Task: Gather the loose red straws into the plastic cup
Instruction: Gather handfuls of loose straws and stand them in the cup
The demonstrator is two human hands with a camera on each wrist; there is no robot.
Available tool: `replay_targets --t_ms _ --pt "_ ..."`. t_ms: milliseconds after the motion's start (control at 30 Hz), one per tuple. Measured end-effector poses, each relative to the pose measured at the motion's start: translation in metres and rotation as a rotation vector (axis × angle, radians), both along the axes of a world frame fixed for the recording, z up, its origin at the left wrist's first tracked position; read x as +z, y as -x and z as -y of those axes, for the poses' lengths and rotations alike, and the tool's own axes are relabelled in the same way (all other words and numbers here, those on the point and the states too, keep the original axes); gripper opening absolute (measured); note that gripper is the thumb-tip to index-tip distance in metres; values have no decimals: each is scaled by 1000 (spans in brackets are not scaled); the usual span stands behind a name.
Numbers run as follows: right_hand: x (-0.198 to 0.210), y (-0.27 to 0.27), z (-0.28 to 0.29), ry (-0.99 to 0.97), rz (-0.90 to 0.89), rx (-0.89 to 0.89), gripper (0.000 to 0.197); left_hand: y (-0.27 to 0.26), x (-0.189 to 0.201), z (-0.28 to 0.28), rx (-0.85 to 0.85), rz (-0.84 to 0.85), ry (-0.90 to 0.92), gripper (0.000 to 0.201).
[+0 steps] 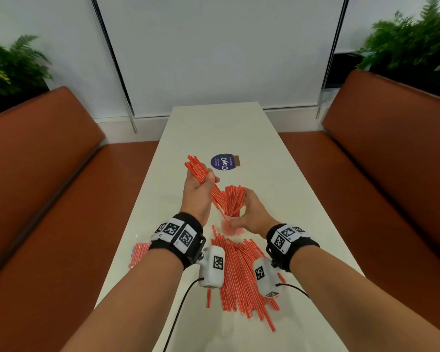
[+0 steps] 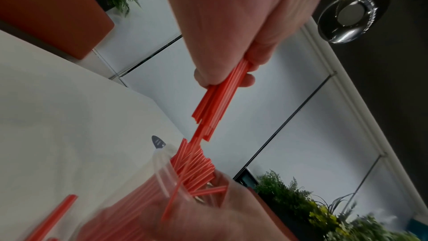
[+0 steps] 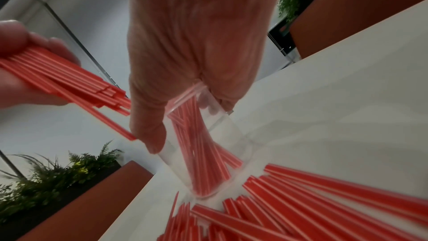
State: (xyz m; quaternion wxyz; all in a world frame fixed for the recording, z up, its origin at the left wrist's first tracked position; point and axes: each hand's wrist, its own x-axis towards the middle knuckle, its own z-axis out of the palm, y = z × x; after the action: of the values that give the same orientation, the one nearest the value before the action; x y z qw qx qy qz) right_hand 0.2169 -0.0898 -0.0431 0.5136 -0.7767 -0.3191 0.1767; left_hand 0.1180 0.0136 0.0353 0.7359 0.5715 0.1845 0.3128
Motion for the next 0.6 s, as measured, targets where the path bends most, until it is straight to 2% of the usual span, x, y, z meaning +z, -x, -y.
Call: replay_targets --t_ms 100,233,367,467,600 --pt "3 4 9 -11 1 24 69 -2 9 0 -6 79 -6 27" --pt "11 10 18 24 -29 25 73 -7 27 2 -32 165 -50 27" --pt "16 18 22 25 -38 39 73 -9 4 17 -74 -51 -233 19" --pt "20 25 24 16 -30 53 67 -6 -30 25 -200 -211 -247 17" --pt "29 30 29 1 -23 80 61 -6 -47 24 -288 -306 -350 38"
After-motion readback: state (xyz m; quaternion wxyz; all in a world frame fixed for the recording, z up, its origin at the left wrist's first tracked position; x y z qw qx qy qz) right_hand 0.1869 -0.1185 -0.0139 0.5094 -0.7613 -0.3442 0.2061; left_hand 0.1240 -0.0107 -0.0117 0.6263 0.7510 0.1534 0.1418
